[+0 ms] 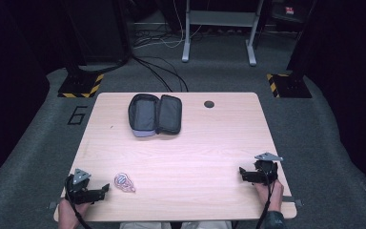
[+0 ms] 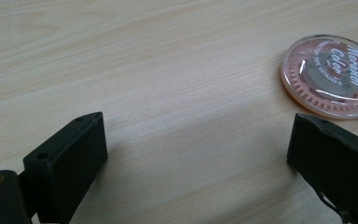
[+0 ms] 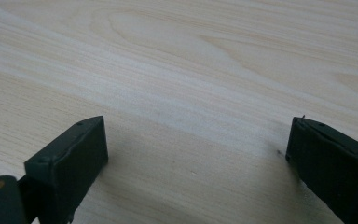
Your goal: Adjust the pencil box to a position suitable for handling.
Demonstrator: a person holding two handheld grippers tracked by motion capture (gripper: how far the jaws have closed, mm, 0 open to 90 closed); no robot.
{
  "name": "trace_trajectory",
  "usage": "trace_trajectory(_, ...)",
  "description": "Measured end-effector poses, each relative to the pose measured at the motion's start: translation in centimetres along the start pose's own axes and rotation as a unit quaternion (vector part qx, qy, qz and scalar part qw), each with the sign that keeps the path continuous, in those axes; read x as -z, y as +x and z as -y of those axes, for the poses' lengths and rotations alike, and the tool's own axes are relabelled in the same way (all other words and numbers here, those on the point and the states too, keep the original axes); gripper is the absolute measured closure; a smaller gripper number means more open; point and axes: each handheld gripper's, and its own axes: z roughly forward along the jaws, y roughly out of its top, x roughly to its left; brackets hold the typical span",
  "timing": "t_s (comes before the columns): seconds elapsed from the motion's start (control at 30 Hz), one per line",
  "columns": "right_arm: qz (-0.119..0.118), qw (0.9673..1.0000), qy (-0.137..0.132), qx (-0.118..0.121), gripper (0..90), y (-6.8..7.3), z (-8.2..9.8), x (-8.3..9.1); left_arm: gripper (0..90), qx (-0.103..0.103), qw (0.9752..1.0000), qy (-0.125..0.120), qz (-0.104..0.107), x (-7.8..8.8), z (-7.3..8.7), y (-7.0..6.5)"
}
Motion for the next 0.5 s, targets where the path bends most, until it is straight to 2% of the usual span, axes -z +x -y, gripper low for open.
trace_trajectory(0.13, 0.0, 1.0, 0.001, 0.001, 4.9, 0.0, 0.0, 0.0, 4.8, 0.0, 1.0, -0.002, 0.001, -0.06, 0.0, 0.01)
trace_trajectory(0.17, 0.0, 1.0, 0.0, 0.0, 4.9, 0.01, 0.0, -0.01, 4.8, 0.001, 0.9999, -0.011, -0.001, -0.21, 0.06, -0.05)
trace_trajectory(0.33, 0.001, 1.0, -0.002, 0.0, 4.9, 0.0, 0.0, -0.02, 4.8, -0.005, 1.0, -0.008, 0.004, -0.2, -0.03, 0.09)
trace_trajectory(0.37, 0.003, 1.0, -0.004, -0.007, 4.9, 0.11, -0.03, -0.07, 4.8, -0.005, 0.9999, -0.01, 0.006, -0.26, -0.05, 0.13)
trace_trajectory(0.5, 0.002, 1.0, -0.004, -0.007, 4.9, 0.11, -0.03, -0.07, 2.2, -0.004, 0.9997, -0.007, 0.023, -0.32, -0.3, 0.16)
